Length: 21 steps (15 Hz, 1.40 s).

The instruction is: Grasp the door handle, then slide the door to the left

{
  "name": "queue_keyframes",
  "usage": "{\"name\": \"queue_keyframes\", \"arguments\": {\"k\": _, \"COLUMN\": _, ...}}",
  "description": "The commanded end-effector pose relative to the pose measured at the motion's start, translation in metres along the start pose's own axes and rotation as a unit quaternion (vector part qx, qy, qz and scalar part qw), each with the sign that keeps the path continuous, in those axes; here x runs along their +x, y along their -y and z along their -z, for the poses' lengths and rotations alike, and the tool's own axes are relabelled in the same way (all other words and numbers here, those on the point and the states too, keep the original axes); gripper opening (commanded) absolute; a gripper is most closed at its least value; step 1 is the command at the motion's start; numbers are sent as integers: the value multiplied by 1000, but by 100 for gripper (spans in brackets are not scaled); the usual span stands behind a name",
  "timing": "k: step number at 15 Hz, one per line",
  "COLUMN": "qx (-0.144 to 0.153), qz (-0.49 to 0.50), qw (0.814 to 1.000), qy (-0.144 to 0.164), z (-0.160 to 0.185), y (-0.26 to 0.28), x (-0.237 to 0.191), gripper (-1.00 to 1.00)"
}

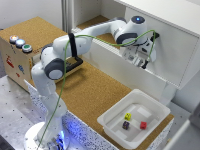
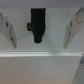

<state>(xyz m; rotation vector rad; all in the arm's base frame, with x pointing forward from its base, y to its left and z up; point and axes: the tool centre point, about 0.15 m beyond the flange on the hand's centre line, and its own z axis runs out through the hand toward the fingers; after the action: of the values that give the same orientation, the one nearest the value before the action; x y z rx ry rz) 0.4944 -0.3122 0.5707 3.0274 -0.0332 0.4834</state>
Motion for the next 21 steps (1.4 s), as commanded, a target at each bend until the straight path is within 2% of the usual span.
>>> {"name": "queue_keyframes", "arguments": {"k": 1, "qx": 65, "qz": 3, "qw": 996, "qy": 54, "z": 5, "y": -26, "x": 55, "gripper": 100}}
{"name": "queue_keyframes", "arguments": {"k": 7, "qx": 76, "qz": -23, "qw": 996, "qy": 49, "z": -9, "y": -23, "x": 73, "gripper": 100}}
{"name": "queue_keyframes", "arguments": {"k": 13, "qx": 68, "qz": -14, "qw": 997, "qy": 39, "z": -4, "y": 1, "x": 87, "gripper": 100}}
{"name": "queue_keyframes", "arguments": {"k": 16, "qx": 46, "qz": -26, "qw": 998, "qy": 13, "z": 2, "y": 7, "x": 89, "gripper": 100}}
{"name": "queue_keyframes", "arguments": {"k": 21, "qx": 51, "qz": -35, "qw": 998, "qy": -27, "z": 4, "y": 12, "x": 84, "gripper": 100}}
